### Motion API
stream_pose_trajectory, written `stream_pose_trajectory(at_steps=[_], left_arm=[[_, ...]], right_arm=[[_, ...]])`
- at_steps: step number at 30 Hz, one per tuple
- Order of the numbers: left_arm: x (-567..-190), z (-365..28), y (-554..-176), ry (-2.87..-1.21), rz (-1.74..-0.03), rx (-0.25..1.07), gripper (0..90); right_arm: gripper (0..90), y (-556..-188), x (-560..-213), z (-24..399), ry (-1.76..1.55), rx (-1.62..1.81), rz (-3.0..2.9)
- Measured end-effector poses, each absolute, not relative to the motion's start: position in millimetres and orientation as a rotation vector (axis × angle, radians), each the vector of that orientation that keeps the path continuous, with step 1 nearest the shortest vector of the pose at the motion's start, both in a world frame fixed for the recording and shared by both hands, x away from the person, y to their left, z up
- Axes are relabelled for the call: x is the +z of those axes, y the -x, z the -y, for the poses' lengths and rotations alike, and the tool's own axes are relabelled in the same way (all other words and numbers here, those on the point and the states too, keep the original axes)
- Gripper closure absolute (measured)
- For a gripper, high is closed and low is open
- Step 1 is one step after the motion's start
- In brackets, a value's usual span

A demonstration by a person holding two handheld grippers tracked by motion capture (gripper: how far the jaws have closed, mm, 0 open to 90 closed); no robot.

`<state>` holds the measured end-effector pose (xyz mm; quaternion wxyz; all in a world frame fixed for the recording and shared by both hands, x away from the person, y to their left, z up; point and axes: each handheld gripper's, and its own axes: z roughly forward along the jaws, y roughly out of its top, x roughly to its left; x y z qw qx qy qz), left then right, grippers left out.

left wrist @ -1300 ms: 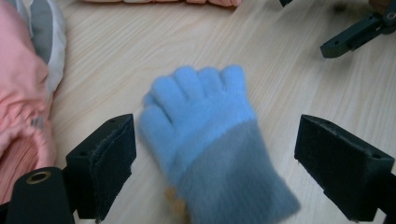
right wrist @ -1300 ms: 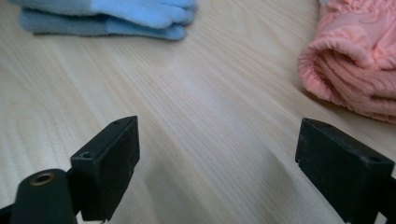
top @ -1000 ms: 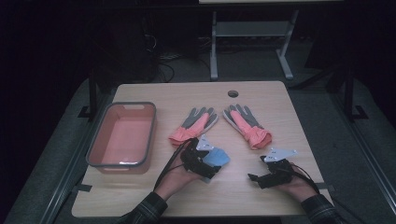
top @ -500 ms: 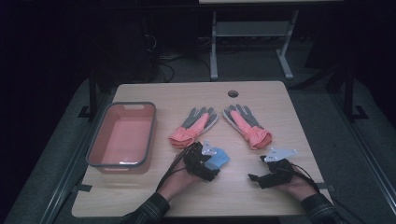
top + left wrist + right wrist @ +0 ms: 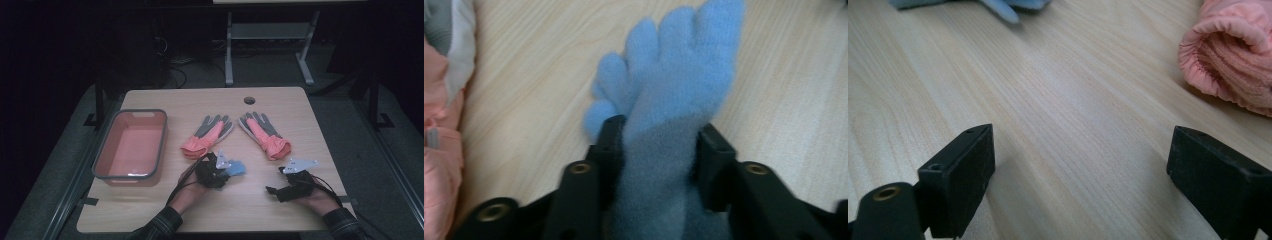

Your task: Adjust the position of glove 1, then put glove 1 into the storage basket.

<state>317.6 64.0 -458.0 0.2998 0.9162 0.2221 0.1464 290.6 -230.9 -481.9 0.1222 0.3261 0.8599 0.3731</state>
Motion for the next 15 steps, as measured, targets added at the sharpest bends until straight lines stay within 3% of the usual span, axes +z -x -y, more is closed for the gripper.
stream_pose_trajectory(at_steps=[6, 15], left_arm=[[-451.7, -69.7, -320.3, -2.408, -0.628, 0.353, 71.6], [-420.2, -90.1, -328.3, -2.337, -0.692, 0.305, 72.1]], right_arm=[[11.4, -290.6, -481.9, 230.8, -0.952, 1.089, -2.509], [11.4, -290.7, -481.9, 230.8, -0.952, 1.089, -2.509]])
